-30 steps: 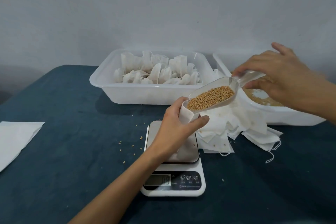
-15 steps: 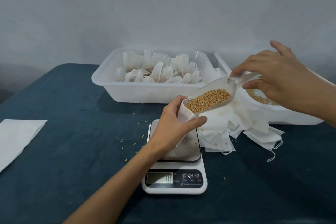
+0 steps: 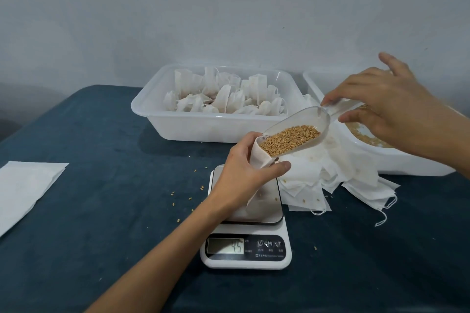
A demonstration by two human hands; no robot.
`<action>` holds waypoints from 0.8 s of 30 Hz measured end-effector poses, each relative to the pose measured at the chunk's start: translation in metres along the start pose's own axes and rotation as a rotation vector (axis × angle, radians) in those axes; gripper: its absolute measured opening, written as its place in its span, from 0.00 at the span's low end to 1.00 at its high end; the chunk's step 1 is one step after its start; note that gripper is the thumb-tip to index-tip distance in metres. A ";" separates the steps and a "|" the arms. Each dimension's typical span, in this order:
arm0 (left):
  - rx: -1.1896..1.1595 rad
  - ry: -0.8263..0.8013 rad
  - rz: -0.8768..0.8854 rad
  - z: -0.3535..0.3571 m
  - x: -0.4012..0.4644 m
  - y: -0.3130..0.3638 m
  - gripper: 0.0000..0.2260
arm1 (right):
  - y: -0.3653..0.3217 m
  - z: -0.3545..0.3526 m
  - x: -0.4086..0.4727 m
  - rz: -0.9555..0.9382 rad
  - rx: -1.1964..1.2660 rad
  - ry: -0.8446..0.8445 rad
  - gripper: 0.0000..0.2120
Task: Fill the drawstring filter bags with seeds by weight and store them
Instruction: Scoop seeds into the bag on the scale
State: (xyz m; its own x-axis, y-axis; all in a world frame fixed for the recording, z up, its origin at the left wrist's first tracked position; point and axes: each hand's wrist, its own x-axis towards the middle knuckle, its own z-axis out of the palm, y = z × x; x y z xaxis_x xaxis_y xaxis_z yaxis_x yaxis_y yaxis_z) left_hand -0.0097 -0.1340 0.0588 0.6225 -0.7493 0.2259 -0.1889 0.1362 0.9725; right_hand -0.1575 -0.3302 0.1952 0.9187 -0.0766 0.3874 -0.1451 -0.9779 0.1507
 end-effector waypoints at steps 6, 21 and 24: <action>0.012 0.016 -0.012 0.000 -0.002 0.002 0.18 | -0.003 -0.001 -0.001 -0.006 -0.014 0.012 0.15; 0.023 0.045 -0.043 -0.001 -0.001 0.002 0.21 | -0.002 -0.001 -0.001 -0.006 -0.040 0.028 0.15; 0.015 0.047 -0.046 -0.001 -0.001 0.003 0.21 | -0.003 -0.001 -0.001 -0.010 -0.048 0.036 0.15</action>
State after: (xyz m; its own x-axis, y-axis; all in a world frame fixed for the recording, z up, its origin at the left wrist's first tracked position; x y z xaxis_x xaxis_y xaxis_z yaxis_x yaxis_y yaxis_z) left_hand -0.0103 -0.1325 0.0613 0.6660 -0.7230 0.1835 -0.1706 0.0919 0.9810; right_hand -0.1583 -0.3273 0.1955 0.9064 -0.0594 0.4182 -0.1545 -0.9681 0.1974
